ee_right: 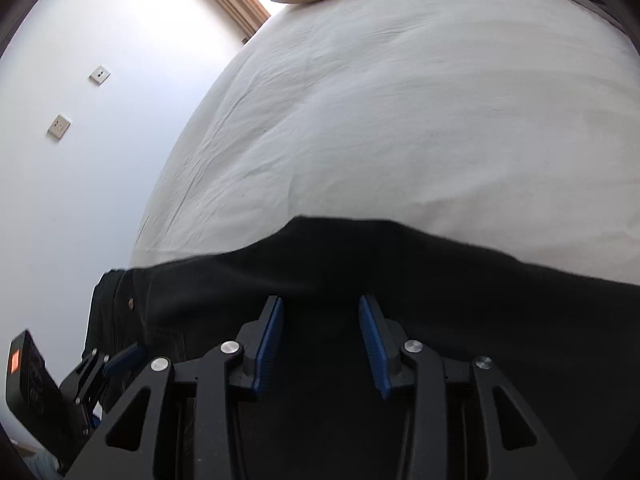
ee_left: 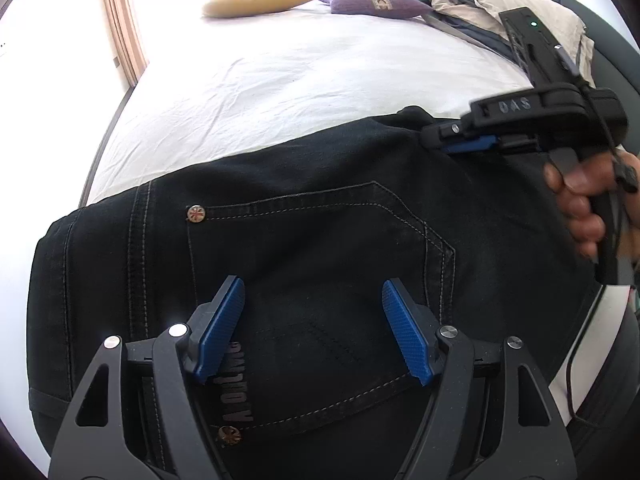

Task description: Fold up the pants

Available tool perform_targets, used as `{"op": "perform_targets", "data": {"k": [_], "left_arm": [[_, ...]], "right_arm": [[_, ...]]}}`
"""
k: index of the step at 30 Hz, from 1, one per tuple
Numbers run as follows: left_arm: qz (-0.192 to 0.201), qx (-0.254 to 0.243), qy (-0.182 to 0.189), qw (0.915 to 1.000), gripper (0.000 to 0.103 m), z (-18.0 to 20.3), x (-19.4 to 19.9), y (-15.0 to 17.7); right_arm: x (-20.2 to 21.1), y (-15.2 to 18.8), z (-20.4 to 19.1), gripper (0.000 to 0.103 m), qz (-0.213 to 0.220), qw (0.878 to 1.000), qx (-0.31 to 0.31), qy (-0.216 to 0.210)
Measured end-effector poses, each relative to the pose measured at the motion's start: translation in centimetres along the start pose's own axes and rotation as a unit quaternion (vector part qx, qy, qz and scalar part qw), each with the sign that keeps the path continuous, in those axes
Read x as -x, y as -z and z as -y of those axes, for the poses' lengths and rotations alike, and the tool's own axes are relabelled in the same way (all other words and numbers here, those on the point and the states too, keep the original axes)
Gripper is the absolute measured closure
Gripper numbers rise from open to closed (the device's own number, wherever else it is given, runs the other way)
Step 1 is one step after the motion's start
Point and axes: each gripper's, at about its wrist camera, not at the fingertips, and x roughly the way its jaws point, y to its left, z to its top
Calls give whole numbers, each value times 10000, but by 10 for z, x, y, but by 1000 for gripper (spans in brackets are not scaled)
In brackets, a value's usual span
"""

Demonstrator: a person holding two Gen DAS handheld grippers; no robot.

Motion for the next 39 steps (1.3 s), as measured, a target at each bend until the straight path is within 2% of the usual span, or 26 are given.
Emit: {"op": "perform_targets", "data": {"k": [1,2,3,5,6,9,10,12,13,14,16,17,18,19,21,23,25,26,27,29,31,32,34,35,37,39], "left_arm": [[7,17,50,10000,33,-3,0,3],[35,41,110,9999,33,-6,0,6],[67,73,159,9998,33,-8,1,8],[84,90,158,9998,33,-9,3,9],[77,76,114,9999,32,-9,5,9],[160,179,93,9997,33,-6,19,3],[276,184,231,9992,33,-2,26,-4],[410,35,428,9982,33,12,33,-18],[432,-90,594,9973,33,23,32,-27],[373,-235,739,9963,33,35,26,-35],[43,-530,826,9952,38,58,-1,-48],[-197,-651,845,9941,51,66,-19,-52],[-475,-719,811,9930,54,70,-38,-54],[-557,-742,822,9923,54,68,-48,-55],[-554,-733,824,9924,73,58,-43,-60],[-549,-688,715,9936,74,37,-31,-60],[-517,-560,425,9962,75,17,-18,-52],[-506,-533,250,9970,75,16,-9,-53],[-436,-516,251,9974,75,20,2,-52],[-281,-516,954,9937,75,45,21,-52],[-337,-732,1713,9819,75,88,26,-49],[-449,-839,2010,9750,75,109,22,-47],[-828,-1278,2081,9662,75,148,3,-34],[-1022,-1456,1916,9652,75,156,-7,-24],[-928,-1510,1872,9662,75,152,-3,-12],[-1058,-1321,2013,9648,75,135,5,-8]], "right_arm": [[0,-9,6,81,63,9997,-146,211],[0,-17,16,101,118,9984,-289,469],[3,-22,24,103,174,9970,-435,609],[21,-24,31,101,252,9926,-621,1016],[35,-21,29,96,377,9920,-575,1058],[72,11,9,80,469,9984,-294,123],[78,25,4,74,408,9990,-189,43],[77,53,6,73,152,9998,-154,51],[72,64,16,73,34,9993,-282,231],[71,74,34,78,-9,9981,-497,376],[81,82,73,103,103,9946,-1003,242],[91,83,86,103,205,9930,-1113,348],[100,82,96,103,288,9916,-1080,651],[111,81,107,103,357,9889,-1017,1022],[133,86,135,103,464,9810,-1206,1445],[155,92,160,103,598,9708,-1508,1769],[178,98,168,103,672,9592,-1637,2203],[188,101,165,99,749,9597,-1687,2118],[196,105,157,95,856,9660,-1681,1765],[194,111,129,82,925,9802,-1436,1005],[173,112,105,74,785,9873,-1218,654],[163,116,102,74,686,9883,-1216,616],[149,128,109,75,494,9856,-1436,748],[148,137,114,85,472,9841,-1534,755],[157,146,132,103,515,9810,-1653,878],[173,158,152,103,621,9762,-1824,995]]}}
